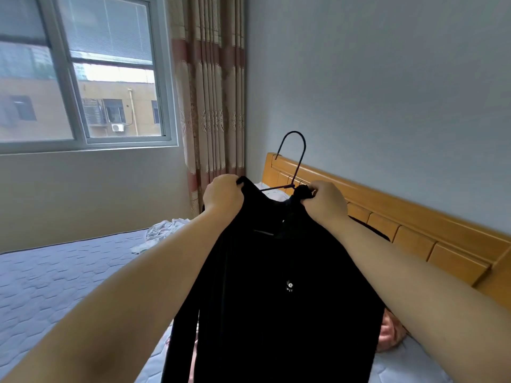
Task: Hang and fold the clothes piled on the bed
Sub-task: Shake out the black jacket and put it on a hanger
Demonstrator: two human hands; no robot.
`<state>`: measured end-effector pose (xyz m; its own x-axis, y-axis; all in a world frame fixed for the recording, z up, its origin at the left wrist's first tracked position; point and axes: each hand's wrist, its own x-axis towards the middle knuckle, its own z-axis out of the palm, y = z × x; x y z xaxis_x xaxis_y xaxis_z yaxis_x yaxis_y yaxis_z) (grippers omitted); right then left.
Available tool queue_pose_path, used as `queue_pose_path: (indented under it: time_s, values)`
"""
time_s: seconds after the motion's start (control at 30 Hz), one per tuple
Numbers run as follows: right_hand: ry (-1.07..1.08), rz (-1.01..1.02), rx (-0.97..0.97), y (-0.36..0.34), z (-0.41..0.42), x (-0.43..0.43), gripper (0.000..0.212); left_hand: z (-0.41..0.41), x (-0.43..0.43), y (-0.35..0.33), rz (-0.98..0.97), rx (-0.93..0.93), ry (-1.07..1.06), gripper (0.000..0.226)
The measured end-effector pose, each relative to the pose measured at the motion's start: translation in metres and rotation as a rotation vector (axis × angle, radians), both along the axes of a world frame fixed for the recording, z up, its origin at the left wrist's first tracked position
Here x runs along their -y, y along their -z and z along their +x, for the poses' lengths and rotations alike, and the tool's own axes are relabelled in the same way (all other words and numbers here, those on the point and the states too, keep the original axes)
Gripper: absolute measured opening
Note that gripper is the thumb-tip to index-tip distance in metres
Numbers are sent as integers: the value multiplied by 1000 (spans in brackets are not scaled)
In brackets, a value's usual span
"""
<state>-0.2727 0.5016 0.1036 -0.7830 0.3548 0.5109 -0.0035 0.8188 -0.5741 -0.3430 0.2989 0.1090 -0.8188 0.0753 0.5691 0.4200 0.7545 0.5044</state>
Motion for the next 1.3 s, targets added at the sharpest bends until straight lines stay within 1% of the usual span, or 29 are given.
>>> queue_pose_path:
  time_s: [0.1,0.13,0.17,0.2,0.27,0.3,0.33,0.4,0.43,0.47,0.5,0.53,0.57,0.6,0.67,0.7,0.77,0.83,0.87,0.93,0.97,1.0,1.03,1.07,1.13,1.17,1.2,1.23,1.3]
  values:
    - [-66,-97,6,-2,2,9,7,22,-19,-2,254,-118,17,24]
    - [-83,-122,4,-2,2,12,8,35,-29,5,301,-173,63,22]
    - [-76,-137,-13,-1,2,15,9,47,-39,18,281,-207,157,22]
    - [-53,-153,-40,0,3,16,11,56,-47,36,174,-191,290,26]
    - [-36,-219,-87,5,6,13,14,62,-50,76,-287,-29,470,39]
    - [-54,-251,-92,7,7,9,14,63,-43,90,-460,23,457,42]
    - [-78,-261,-78,8,10,5,15,63,-36,96,-481,-10,422,43]
    - [-128,-220,-24,11,13,-3,14,57,-24,89,-245,-279,341,40]
    - [-152,-191,0,12,15,-5,12,53,-22,80,-169,-402,268,35]
    - [-174,-165,19,13,18,-6,10,50,-21,66,-139,-468,196,34]
    - [-197,-149,34,15,20,-7,9,47,-20,50,-167,-410,186,37]
    - [-224,-148,46,16,23,-8,8,45,-20,33,-224,-272,226,42]
    - [-248,-146,60,17,25,-9,8,42,-20,23,-317,-122,285,40]
    - [-268,-128,70,19,27,-10,8,40,-22,17,-439,6,338,31]
    - [-285,-71,89,23,31,-12,9,35,-22,20,-542,150,417,23]
    - [-285,-58,97,26,33,-13,10,34,-21,26,-526,173,460,23]
    - [-277,-58,94,30,37,-17,14,30,-18,37,-409,167,501,18]
    - [-267,-96,85,32,40,-24,17,27,-14,44,-184,172,534,8]
    - [-262,-122,83,33,42,-27,15,27,-12,43,-48,216,551,7]
    - [-243,-152,80,35,45,-35,12,26,-7,41,194,296,609,15]
    - [-236,-172,88,37,47,-38,15,23,-5,39,272,318,618,21]
    - [-233,-205,99,39,48,-41,18,19,-2,38,280,335,608,28]
    - [-227,-239,112,41,50,-44,21,15,3,38,201,373,586,36]
    - [-222,-266,120,44,51,-47,22,11,7,39,40,443,574,40]
    - [-208,-300,120,48,52,-52,19,13,12,40,-405,596,560,24]
    - [-200,-320,117,50,53,-53,18,18,10,43,-565,609,540,22]
    - [-191,-337,113,51,54,-54,18,24,6,46,-649,579,520,26]
    - [-188,-345,109,52,55,-54,19,31,0,48,-656,544,510,26]
    - [-199,-326,91,52,57,-51,23,48,-15,51,-569,469,541,20]
